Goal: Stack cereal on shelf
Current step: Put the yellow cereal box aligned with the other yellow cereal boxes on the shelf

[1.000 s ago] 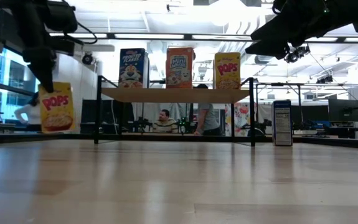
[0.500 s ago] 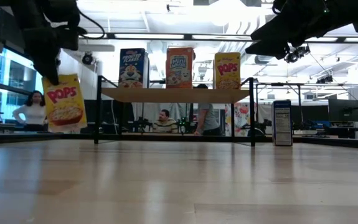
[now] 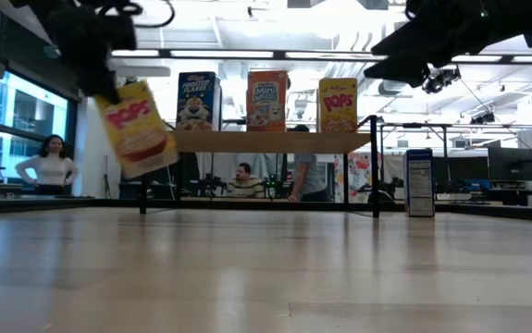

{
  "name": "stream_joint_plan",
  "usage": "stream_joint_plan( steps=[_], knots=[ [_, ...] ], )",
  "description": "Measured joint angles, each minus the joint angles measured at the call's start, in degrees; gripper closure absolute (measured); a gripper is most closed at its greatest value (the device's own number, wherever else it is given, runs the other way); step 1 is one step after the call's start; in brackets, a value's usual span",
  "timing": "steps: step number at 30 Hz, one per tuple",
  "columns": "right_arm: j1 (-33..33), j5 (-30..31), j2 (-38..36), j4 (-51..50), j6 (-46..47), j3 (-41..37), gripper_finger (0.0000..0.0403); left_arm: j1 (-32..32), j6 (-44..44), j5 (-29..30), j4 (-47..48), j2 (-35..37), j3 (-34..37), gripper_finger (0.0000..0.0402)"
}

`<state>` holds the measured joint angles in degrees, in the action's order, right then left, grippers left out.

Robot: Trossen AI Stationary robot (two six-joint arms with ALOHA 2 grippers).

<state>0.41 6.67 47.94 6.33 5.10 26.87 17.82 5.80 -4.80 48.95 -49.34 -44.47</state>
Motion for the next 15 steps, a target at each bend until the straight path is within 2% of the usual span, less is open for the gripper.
stream_joint_plan(
  steps=[7,15],
  knots=[
    [-0.03,-0.01,0.00,7.27,-2.83,0.13,0.0109,-6.30,-0.42,0.23,-13.08,-5.43,0.00,0.0238],
    [-0.03,-0.03,0.22,5.36,-4.05,6.02,0.0109,-11.31,-3.58,1.34,-21.56,-12.51,0.00,0.0238]
  ],
)
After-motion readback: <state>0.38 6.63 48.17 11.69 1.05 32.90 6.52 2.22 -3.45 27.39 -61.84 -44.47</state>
